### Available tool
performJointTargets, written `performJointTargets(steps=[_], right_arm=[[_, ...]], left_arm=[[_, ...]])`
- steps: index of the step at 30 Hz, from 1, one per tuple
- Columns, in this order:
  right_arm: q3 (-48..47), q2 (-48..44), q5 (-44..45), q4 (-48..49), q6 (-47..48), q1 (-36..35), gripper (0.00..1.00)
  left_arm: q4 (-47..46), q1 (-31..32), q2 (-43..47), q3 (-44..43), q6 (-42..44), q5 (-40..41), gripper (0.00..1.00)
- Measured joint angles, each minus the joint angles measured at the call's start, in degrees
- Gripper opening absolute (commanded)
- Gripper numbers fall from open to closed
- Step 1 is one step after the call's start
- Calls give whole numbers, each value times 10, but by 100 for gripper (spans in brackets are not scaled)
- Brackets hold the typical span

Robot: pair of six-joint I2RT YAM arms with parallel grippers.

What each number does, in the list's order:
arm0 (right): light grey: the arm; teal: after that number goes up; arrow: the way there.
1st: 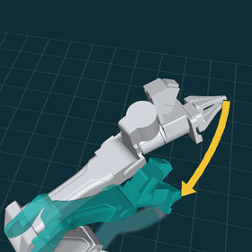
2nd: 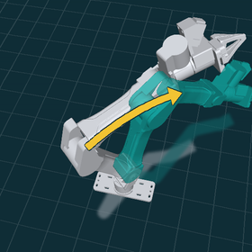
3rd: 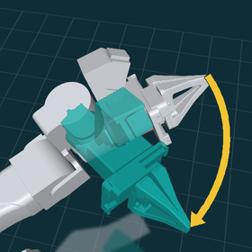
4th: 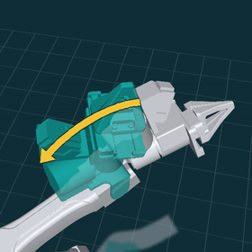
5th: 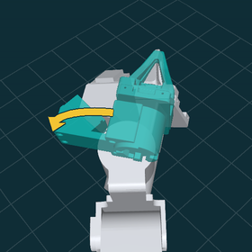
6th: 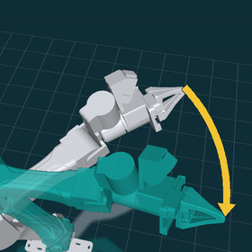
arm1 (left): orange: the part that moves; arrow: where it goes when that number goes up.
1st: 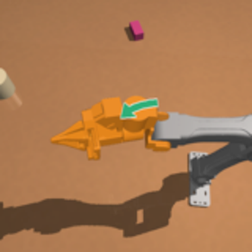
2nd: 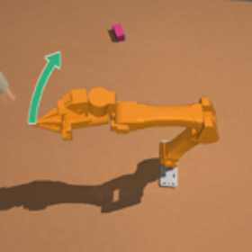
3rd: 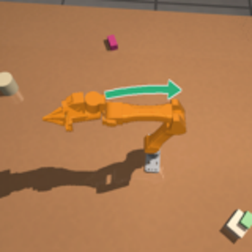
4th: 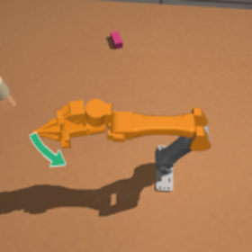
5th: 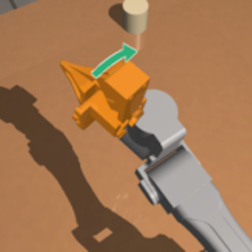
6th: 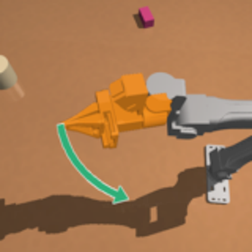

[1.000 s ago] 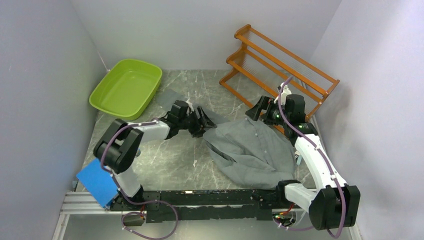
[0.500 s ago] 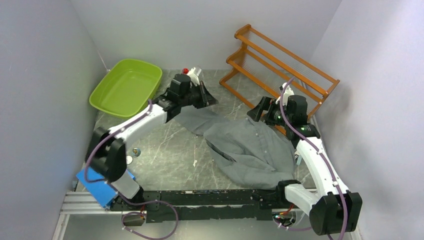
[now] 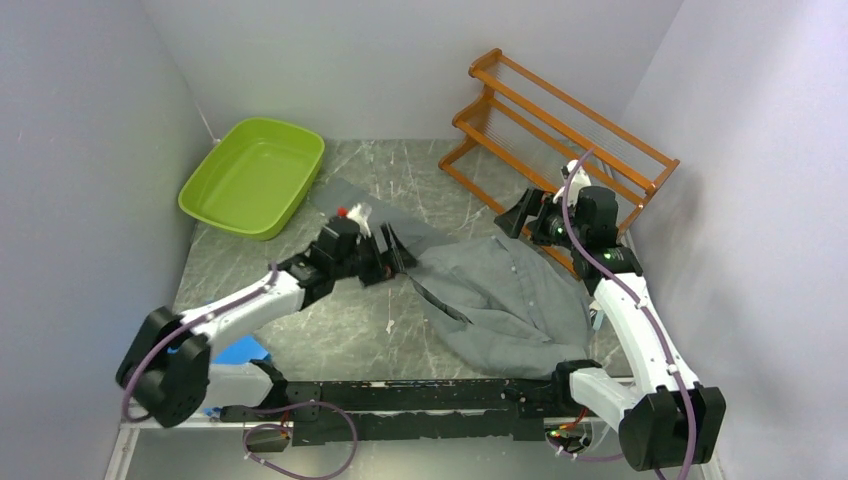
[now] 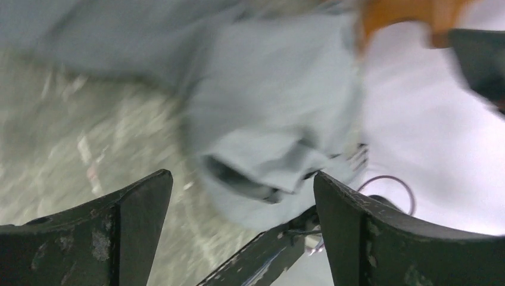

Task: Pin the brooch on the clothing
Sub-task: Flatten out the clothes at the center of the board.

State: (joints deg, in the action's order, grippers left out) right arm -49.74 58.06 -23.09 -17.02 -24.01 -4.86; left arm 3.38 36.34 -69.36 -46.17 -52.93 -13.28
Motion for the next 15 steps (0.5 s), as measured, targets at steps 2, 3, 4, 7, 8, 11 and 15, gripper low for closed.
performJointTargets(steps=[2, 3, 4, 7, 8, 11, 15], right_arm=[[15, 0, -1, 1, -1, 0, 100], [22, 0, -2, 2, -1, 0, 100], [27, 0, -2, 2, -2, 0, 100], [37, 0, -2, 1, -2, 0, 100], [38, 0, -2, 1, -2, 0, 100], [38, 0, -2, 4, -1, 0, 100], [38, 0, -2, 5, -1, 0, 100]], left_arm=[[-32, 0, -39, 65, -40, -11, 95], [-54, 0, -58, 93, -58, -18, 95], [-80, 0, -78, 118, -76, -24, 95], [-148, 0, -144, 147, -114, -45, 95], [-174, 0, -166, 144, -119, -52, 95], [-244, 0, -226, 112, -129, -70, 91], [-323, 0, -277, 66, -128, -88, 75]])
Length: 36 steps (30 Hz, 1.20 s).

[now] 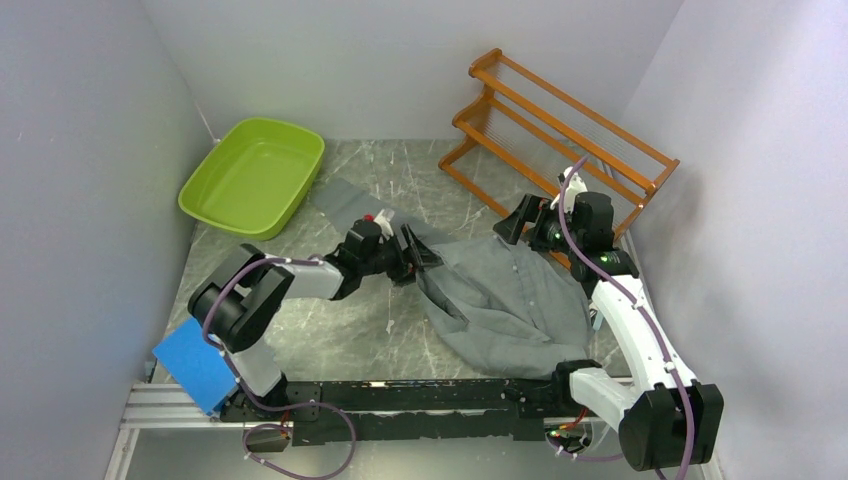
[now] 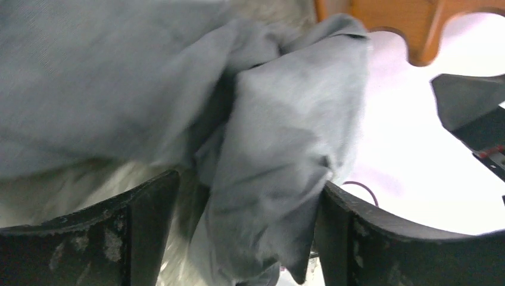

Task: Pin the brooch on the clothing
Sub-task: Flatten out the clothes at the center of the board.

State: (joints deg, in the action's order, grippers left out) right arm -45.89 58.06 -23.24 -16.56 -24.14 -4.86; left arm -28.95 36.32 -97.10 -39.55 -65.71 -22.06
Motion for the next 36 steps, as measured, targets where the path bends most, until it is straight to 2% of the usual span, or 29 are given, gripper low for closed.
performJointTargets(steps=[2, 3, 5, 6, 9, 13, 16, 19, 22, 26, 28, 32, 34, 36], right_arm=[[1, 0, 0, 2, 0, 0, 100], [2, 0, 0, 3, 0, 0, 100], [4, 0, -1, 3, 0, 0, 100], [4, 1, -3, 3, 0, 0, 100], [4, 4, -9, 4, 0, 0, 100], [-5, 13, -13, -1, 0, 0, 100], [-31, 14, -16, -8, 0, 0, 100], [-63, 15, -30, -5, -1, 0, 100], [-72, 15, -46, 6, -1, 0, 100], [-55, 16, -64, 14, -1, -3, 100], [-33, 18, -72, 24, -1, -6, 100], [9, 45, -80, 33, -4, -21, 100], [16, 71, -79, 31, -4, -44, 100], [16, 92, -77, 34, -3, -66, 100]], left_arm=[[-22, 0, -13, -20, 2, -7, 45], [-28, 0, -17, -33, 6, -12, 35], [-26, 0, -19, -59, 19, -21, 7], [-20, 0, -19, -74, 24, -26, 3], [35, 0, -19, -153, 65, -39, 3], [167, 3, 17, -276, 150, -39, 3], [256, 7, 99, -314, 216, -29, 3], [324, 12, 218, -309, 263, -10, 3], [360, 14, 330, -257, 276, 19, 3], [396, 14, 434, -108, 254, 66, 3], [412, 14, 440, -19, 227, 82, 3], [420, 16, 394, 139, 178, 87, 3], [430, 30, 368, 178, 158, 90, 2], [433, 55, 348, 177, 150, 101, 3]])
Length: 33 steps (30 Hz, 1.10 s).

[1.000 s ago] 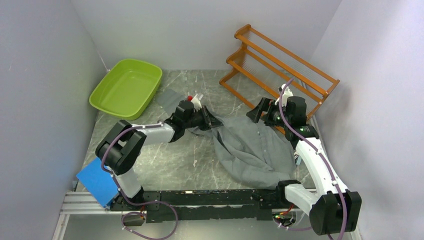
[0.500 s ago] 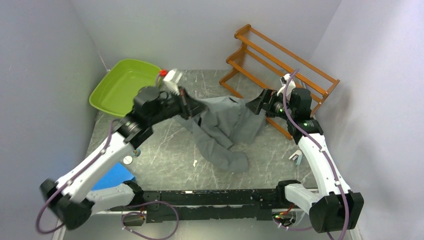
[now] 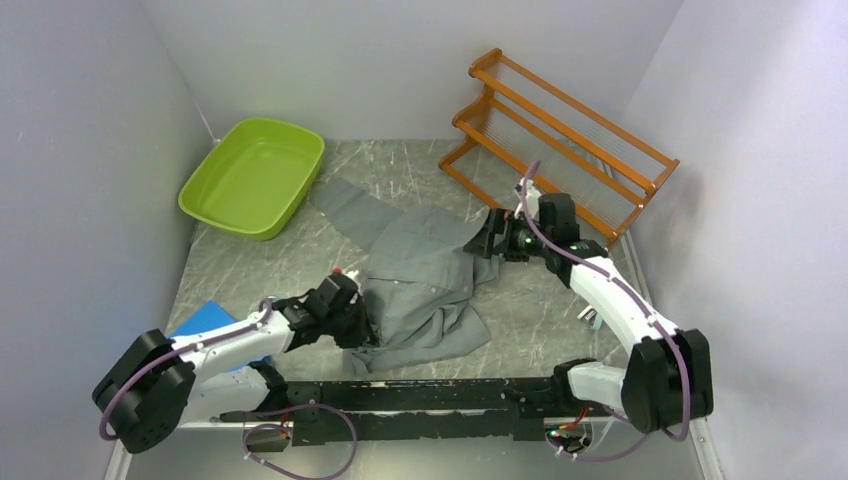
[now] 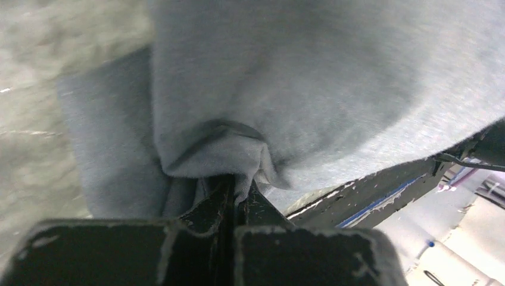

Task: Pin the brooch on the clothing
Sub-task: Flatten out the clothes at the center of the board.

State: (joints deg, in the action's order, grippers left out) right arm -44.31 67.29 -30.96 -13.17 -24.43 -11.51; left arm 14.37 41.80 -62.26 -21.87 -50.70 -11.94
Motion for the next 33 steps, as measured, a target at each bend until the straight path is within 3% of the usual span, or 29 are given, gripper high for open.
performJointTargets(steps=[6, 12, 15, 17, 19, 21, 23, 25, 30, 33], right_arm=[[-56, 93, 38, -7, 17, -85, 100], [-163, 187, 141, -38, 67, -190, 100], [-198, 226, 180, -43, 91, -231, 89], [-204, 248, 193, -44, 102, -248, 69], [-204, 264, 199, -50, 111, -254, 33], [-193, 272, 204, -51, 112, -253, 14], [-169, 266, 207, -52, 108, -252, 0], [-142, 250, 210, -54, 105, -250, 0], [-53, 121, 242, -75, 79, -247, 0], [0, 8, 253, -83, 46, -235, 12]], left_arm=[[0, 83, -60, -74, 3, 49, 3], [6, 137, -116, -120, 4, 101, 3], [10, 155, -127, -130, 4, 121, 2], [11, 161, -126, -132, 3, 132, 4], [14, 163, -122, -132, 2, 139, 11], [19, 163, -112, -132, 0, 145, 46], [25, 163, -89, -132, -2, 152, 69], [28, 163, -59, -132, -4, 160, 81], [28, 157, 15, -130, -15, 173, 93], [26, 134, 53, -130, -17, 171, 94]])
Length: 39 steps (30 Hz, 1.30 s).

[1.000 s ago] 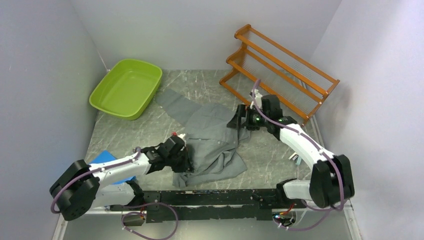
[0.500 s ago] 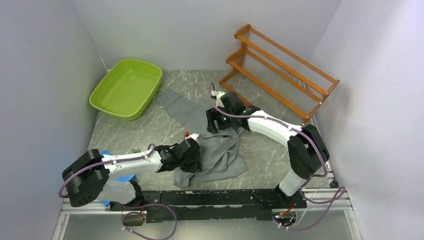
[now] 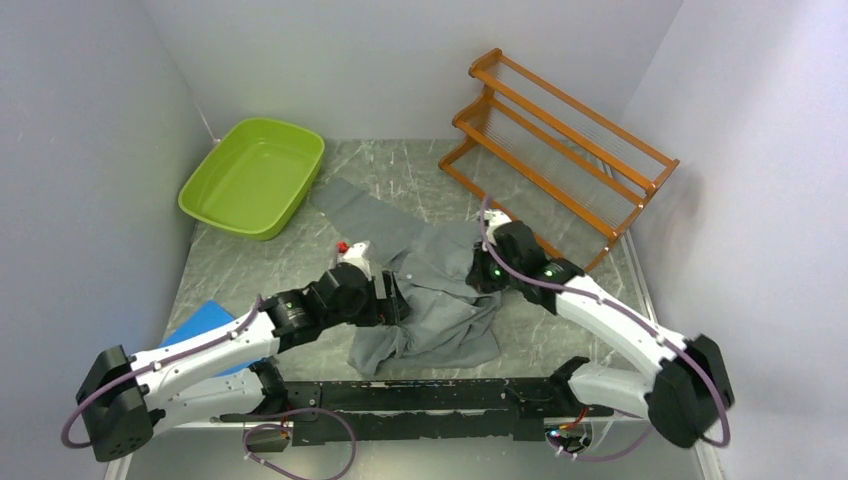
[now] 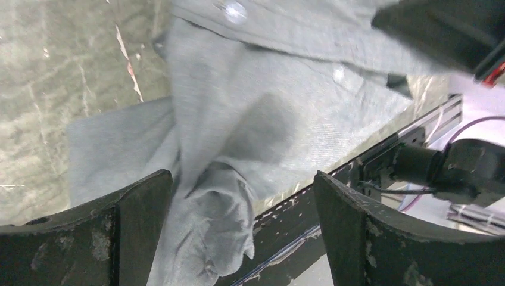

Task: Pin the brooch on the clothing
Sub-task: Flatten out the clothes at the center of the board.

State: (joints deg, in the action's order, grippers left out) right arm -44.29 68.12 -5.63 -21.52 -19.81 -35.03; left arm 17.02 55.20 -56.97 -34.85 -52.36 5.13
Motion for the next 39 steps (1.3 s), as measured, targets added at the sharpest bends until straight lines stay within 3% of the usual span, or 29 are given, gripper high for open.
performJointTargets(steps=[3, 8, 12, 17, 23, 27, 29, 31, 34, 35, 36, 39], right_arm=[[59, -77, 0, 2, -42, 13, 24], [143, -127, -12, -12, -102, 25, 68], [129, -154, 3, -30, -102, 25, 95], [10, -124, 27, -28, -57, 25, 100], [-133, 34, 17, 11, -15, 25, 100], [-171, 163, 14, 17, -7, 23, 93], [-180, 215, 11, 15, -3, 22, 85], [-187, 254, 6, 11, 2, 21, 67], [-197, 287, -7, 9, 9, 20, 17], [-200, 291, -11, 10, 11, 20, 6], [-202, 291, -14, 10, 12, 20, 0], [-210, 286, -25, 10, 11, 19, 0]], left_arm=[[-5, -39, 23, 4, -1, -18, 94], [-38, -141, 27, 31, -7, -92, 93], [-58, -180, -1, 42, -10, -149, 91], [-113, -188, -52, 49, -10, -210, 89], [-212, -188, -108, 70, -11, -284, 83], [-251, -188, -134, 83, -12, -304, 74], [-261, -187, -146, 87, -11, -306, 62], [-264, -185, -159, 87, -8, -306, 47], [-270, -180, -176, 87, -6, -303, 12], [-272, -179, -181, 87, -3, -302, 4], [-272, -178, -186, 87, 3, -301, 3], [-235, -177, -192, 68, 23, -290, 3]])
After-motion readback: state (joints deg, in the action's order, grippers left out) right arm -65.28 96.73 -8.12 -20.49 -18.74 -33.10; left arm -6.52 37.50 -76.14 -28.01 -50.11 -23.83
